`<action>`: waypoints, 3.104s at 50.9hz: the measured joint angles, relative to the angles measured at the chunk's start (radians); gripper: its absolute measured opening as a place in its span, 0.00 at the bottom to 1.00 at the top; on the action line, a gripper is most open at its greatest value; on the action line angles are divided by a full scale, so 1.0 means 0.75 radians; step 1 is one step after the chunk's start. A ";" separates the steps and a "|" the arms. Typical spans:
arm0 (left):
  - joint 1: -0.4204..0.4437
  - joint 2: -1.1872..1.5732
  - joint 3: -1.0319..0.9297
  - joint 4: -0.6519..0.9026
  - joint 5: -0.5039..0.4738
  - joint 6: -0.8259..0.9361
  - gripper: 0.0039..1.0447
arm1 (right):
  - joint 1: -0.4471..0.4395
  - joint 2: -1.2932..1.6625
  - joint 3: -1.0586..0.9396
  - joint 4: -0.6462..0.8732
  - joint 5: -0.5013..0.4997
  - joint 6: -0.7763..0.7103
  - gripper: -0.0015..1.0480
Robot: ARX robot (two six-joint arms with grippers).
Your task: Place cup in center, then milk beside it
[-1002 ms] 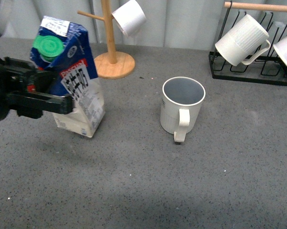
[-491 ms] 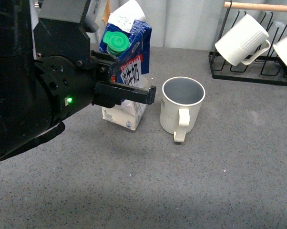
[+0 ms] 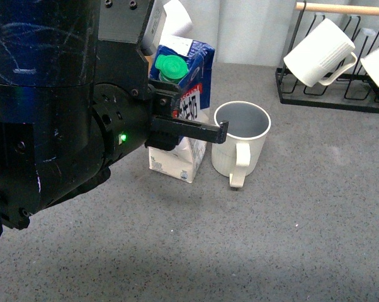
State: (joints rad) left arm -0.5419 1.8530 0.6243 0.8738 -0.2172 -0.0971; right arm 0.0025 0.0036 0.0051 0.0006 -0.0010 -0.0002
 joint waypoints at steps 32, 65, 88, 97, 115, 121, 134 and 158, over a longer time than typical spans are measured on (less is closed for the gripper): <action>0.125 -0.227 0.055 -0.059 -0.021 -0.049 0.94 | 0.000 0.000 0.000 0.000 0.000 0.000 0.91; 0.538 -0.270 -0.205 0.377 0.120 0.083 0.69 | -0.001 0.000 0.000 0.000 0.000 0.000 0.91; 0.625 -0.682 -0.564 0.342 0.193 0.117 0.04 | 0.000 0.000 0.000 0.000 0.000 0.000 0.91; 0.705 -0.861 -0.659 0.251 0.282 0.121 0.04 | 0.000 0.000 0.000 0.000 0.000 0.000 0.91; 0.720 -1.198 -0.765 0.023 0.287 0.121 0.04 | 0.000 0.000 0.000 0.000 0.000 0.000 0.91; 0.720 -1.338 -0.791 -0.090 0.287 0.121 0.04 | 0.000 0.000 0.000 0.000 0.000 0.000 0.91; 0.720 -1.584 -0.806 -0.302 0.287 0.121 0.04 | 0.000 0.000 0.000 0.000 0.000 0.000 0.91; 0.720 -1.911 -0.807 -0.605 0.287 0.121 0.04 | 0.000 0.000 0.000 0.000 0.000 0.000 0.91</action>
State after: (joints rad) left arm -0.0021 0.4194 0.0193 0.4198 -0.0021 -0.0063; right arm 0.0025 0.0036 0.0051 0.0006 -0.0010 -0.0002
